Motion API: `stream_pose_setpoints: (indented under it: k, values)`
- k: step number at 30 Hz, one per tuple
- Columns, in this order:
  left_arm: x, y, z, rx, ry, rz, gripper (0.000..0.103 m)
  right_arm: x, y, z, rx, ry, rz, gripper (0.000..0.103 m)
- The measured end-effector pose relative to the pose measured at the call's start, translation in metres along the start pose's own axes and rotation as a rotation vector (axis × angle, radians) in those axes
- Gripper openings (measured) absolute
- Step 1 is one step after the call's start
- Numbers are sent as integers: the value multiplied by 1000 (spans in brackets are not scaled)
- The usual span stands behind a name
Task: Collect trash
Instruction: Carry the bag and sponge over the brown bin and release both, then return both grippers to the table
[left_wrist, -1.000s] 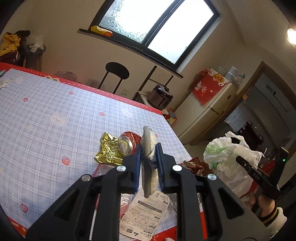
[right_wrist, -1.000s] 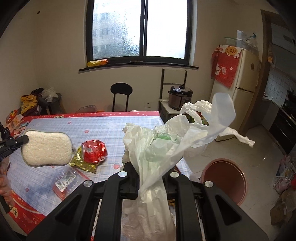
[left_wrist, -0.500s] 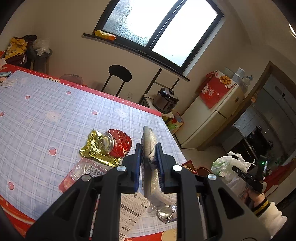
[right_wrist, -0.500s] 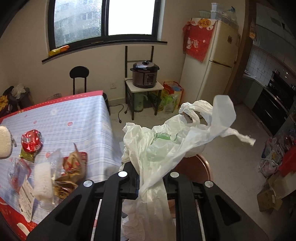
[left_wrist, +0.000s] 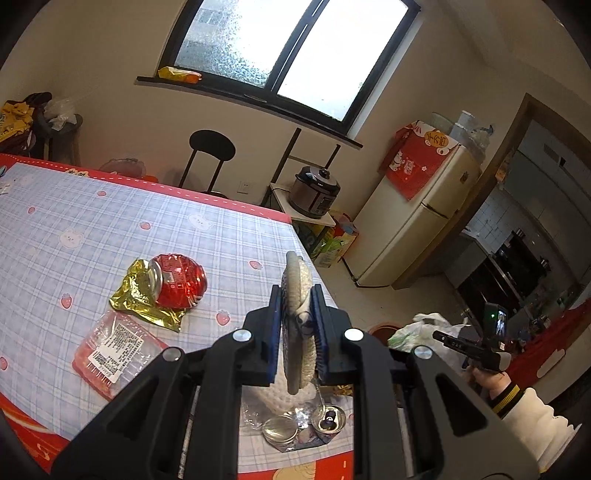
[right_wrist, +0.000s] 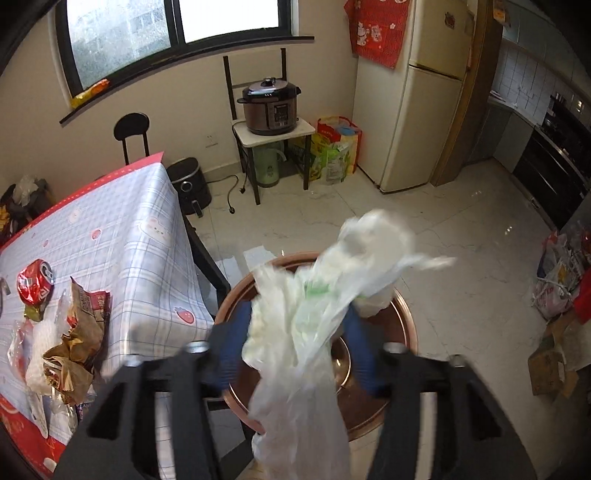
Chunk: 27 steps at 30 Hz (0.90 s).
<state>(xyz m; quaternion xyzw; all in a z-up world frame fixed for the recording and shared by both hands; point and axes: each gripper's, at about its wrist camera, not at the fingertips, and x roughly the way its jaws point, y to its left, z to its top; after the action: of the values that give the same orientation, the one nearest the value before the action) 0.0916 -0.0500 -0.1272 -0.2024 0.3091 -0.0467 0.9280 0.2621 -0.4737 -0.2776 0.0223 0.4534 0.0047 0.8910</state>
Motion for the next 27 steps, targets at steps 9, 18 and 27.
stream_pose_setpoints:
  k: [9, 18, 27]
  values:
    - [29, -56, -1, 80, 34, -77, 19, -43, -21, 5, 55, -94, 48, 94]
    - [108, -148, -16, 197, 188, -249, 19, -91, -58, -25, 130, -160, 52, 98]
    - [174, -236, -27, 278, 201, -413, 83, -106, -103, -57, 246, -157, -21, 98]
